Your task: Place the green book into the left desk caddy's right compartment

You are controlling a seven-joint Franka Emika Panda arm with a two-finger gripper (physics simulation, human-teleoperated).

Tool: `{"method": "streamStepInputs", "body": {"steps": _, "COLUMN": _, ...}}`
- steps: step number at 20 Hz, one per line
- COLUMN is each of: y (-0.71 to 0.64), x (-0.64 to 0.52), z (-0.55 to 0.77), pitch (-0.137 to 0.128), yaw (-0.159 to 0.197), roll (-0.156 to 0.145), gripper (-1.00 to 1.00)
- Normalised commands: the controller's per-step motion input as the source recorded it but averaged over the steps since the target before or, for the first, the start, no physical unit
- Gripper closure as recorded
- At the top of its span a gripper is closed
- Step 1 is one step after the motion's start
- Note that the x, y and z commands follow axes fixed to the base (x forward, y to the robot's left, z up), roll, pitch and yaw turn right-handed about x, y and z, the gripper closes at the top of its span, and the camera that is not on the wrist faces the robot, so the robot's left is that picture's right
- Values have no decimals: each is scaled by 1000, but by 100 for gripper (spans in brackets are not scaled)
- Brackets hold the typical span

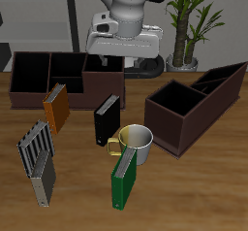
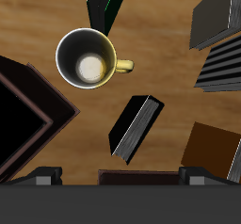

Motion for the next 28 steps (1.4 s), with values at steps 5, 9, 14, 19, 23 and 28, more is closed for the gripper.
{"method": "streamStepInputs", "body": {"steps": 5, "y": 47, "x": 392, "z": 25, "pitch": 14, "yaw": -4, "roll": 29, "gripper": -100}}
{"method": "streamStepInputs", "body": {"steps": 9, "y": 70, "x": 353, "z": -3, "pitch": -14, "yaw": 13, "roll": 17, "gripper": -100}}
{"method": "streamStepInputs", "body": {"steps": 14, "y": 47, "x": 323, "z": 88, "pitch": -4, "yaw": -34, "roll": -2, "gripper": -100}}
{"method": "streamStepInputs", "body": {"steps": 19, "y": 22, "x": 204, "z": 12, "pitch": -13, "yaw": 4, "roll": 7, "gripper": -100}}
{"method": "streamStepInputs", "body": {"steps": 23, "y": -81, "x": 432, "z": -110, "pitch": 26, "yaw": 11, "roll": -25, "gripper": -100}}
{"method": "streamStepInputs", "body": {"steps": 28, "y": -13, "x": 344, "z": -146, "pitch": -1, "yaw": 25, "roll": 7, "gripper": -100}}
